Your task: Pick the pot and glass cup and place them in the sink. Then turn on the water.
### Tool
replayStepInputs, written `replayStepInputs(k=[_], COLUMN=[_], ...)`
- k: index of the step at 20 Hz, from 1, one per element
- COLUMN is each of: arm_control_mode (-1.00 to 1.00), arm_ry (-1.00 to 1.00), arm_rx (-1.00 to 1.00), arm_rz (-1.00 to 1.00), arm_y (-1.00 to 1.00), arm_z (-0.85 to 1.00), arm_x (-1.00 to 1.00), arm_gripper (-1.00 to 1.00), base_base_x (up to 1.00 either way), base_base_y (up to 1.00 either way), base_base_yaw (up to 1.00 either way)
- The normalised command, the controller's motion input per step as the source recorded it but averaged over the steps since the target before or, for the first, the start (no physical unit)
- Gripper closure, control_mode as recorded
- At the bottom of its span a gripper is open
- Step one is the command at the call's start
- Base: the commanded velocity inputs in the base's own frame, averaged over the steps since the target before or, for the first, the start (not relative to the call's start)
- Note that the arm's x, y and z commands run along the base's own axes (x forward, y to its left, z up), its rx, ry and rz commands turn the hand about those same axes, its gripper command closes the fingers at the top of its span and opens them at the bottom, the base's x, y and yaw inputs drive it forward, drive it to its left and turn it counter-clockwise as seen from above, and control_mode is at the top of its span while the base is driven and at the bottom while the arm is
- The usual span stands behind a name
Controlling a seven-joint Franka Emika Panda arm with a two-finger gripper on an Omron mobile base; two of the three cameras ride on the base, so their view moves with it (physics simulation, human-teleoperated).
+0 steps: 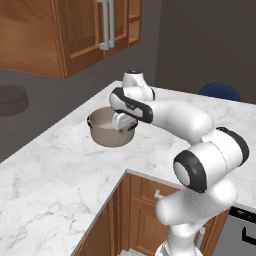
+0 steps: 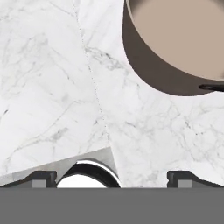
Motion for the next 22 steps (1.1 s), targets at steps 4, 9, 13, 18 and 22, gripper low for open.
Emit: replayStepInputs(k=[4,9,13,18,22], arm_control_mode=[-1.0,-1.0,-1.0,-1.0,-1.0], arm_ry=[0.0,0.0,0.0,0.0,-0.02], arm_rx=[-0.01,-0.02,-0.02,-0.01,-0.01], arm_rz=[0.08,0.07,0.06,0.06,0.06], arm_y=[0.03,0.05,0.08,0.08,0.07], arm_z=[-0.19,-0.18,-0.13,-0.11,-0.1], arm_x=[0.11,0.06,0.06,0.09,0.12], arm_gripper=[-1.0,-1.0,-1.0,-1.0,-1.0], base_base_x=[0.0,0.0,0.0,0.0,0.0], base_base_y=[0.0,0.0,0.0,0.0,0.0], base_base_yaw=[0.0,0.0,0.0,0.0,0.0])
